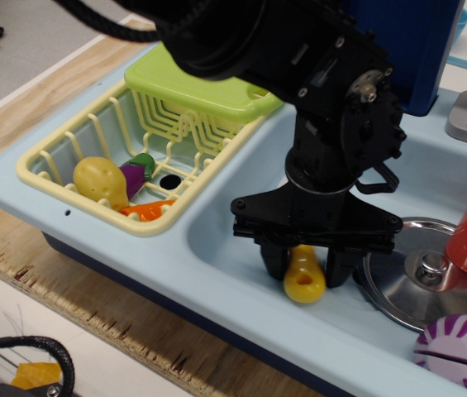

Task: Put knife on cutting board

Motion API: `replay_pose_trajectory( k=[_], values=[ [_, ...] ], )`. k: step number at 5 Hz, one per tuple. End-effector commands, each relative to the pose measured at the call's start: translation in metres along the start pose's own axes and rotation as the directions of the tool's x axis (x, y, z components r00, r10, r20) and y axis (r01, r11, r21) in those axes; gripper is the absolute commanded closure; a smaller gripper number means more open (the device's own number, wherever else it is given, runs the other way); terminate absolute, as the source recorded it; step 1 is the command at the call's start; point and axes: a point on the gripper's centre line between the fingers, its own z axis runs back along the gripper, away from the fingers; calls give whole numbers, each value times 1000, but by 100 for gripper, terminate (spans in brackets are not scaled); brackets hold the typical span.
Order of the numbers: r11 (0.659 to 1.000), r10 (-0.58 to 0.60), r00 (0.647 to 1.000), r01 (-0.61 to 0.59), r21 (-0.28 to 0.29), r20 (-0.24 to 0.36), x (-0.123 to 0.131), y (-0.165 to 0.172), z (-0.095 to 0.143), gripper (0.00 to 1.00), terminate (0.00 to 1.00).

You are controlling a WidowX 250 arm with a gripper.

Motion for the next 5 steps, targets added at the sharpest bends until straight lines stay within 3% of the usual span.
replay_pose_trajectory(
  k=[1, 3, 5],
  values=[
    [1000, 15, 1000, -15, 10, 12, -7, -2, 5, 100, 0],
    [988, 126, 983, -137, 77, 133, -9, -22, 57, 100, 0],
    [947, 287, 922, -314, 71, 260, 9, -23, 91, 100, 0]
  ],
)
